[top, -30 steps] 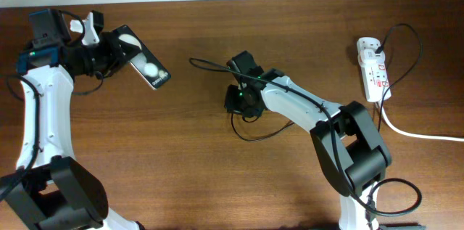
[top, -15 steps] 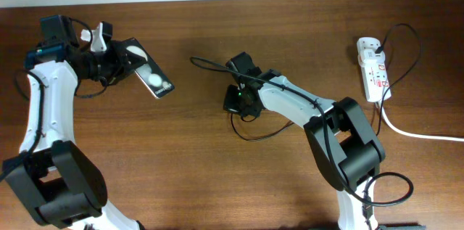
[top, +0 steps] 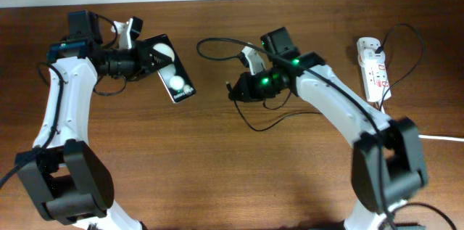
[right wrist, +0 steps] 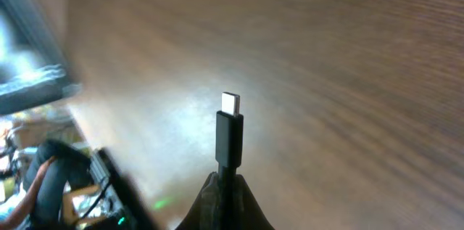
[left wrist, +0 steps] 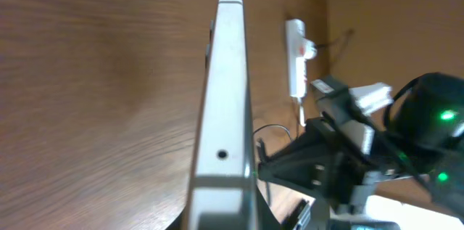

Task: Plug charger to phone and switch on socket
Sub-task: 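Lift the plug upright with the right gripper toward the phone's bottom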

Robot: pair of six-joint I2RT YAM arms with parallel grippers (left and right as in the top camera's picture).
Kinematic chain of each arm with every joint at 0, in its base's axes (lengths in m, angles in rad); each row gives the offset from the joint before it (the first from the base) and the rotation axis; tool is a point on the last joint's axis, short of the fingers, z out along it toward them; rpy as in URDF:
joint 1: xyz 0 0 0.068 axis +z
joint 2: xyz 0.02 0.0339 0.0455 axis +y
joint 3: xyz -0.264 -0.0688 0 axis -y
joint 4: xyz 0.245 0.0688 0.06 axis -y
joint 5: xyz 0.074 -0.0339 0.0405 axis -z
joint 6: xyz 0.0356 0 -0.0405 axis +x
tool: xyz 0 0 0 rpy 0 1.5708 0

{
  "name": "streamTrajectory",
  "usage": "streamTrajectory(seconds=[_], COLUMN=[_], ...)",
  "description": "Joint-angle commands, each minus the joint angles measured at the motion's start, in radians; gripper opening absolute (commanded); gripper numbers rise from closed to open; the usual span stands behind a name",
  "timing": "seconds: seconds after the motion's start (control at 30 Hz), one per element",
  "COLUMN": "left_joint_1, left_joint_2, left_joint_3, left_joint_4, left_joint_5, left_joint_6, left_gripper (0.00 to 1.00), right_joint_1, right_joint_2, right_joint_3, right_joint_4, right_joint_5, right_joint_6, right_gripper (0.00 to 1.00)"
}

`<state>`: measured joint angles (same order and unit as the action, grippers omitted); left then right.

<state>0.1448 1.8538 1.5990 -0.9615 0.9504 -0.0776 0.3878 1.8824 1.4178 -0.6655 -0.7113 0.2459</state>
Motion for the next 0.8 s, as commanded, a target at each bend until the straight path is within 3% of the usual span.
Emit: streamTrajectory(seconds=[0.0,0.2,0.33,0.57,0.63,0.77], left_joint_1=[-0.006,-0.023,-0.07,-0.13,-0.144,-0.145], left_joint_2=[-0.004,-0.004,-0.004,-0.004,-0.004,-0.004], left_joint_3=[0.005,0.005,0.005,0.005,0.005,0.005], left_joint_4=[0.002,0.002,0.005,0.036,0.067,0.066], left_joint_5=[0.158,0.278,0.352,0.549,0.618,0.623], left_joint_6=[0.081,0.163,0.208,0.275,0.274,0.274], left_gripper=[0.0,0.0,0.0,0.0,0.0,0.0], right_joint_1=[0.003,0.003,-0.036,-0.059,-0.029,0.034], right_joint_2=[-0.152,-0.346,-0.489,-0.653,-0.653,-0.653], right_joint_3=[0.007,-0.007,-0.12,-0.468,-0.528,-0.538], right_joint_4=[-0.045,-0.133,-0.127,0.181,0.285,0.332], right_joint_5=[-0.066,-0.064,-0.064,-0.097,-0.098,-0.046], right_joint_6=[-0.075,-0.085,-0.072,0.129,0.182,0.181], right_gripper=[0.04,0.04,0.04,0.04,0.04,0.04])
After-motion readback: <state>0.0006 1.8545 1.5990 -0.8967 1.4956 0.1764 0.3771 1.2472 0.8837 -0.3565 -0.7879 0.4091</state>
